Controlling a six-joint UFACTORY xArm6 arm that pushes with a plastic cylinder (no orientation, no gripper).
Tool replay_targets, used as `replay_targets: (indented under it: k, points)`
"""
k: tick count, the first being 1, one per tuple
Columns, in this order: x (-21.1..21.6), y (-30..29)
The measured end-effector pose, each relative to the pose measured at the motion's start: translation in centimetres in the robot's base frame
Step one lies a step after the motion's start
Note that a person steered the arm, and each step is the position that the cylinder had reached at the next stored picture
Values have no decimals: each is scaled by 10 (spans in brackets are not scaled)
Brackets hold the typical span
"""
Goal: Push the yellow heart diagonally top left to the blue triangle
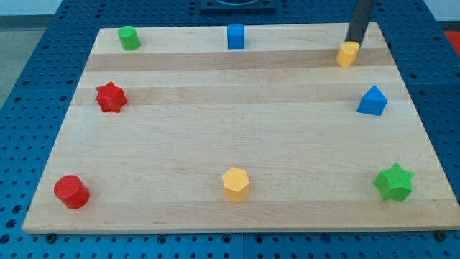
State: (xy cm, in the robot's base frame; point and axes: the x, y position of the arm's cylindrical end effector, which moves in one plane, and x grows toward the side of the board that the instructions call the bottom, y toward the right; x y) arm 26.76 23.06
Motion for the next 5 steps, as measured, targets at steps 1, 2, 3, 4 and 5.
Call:
replay_targets:
  k: [1, 2, 3, 4, 5]
  points:
    - [14, 4]
    - [32, 3]
    - [46, -14]
    - [63, -31]
    - [71, -51]
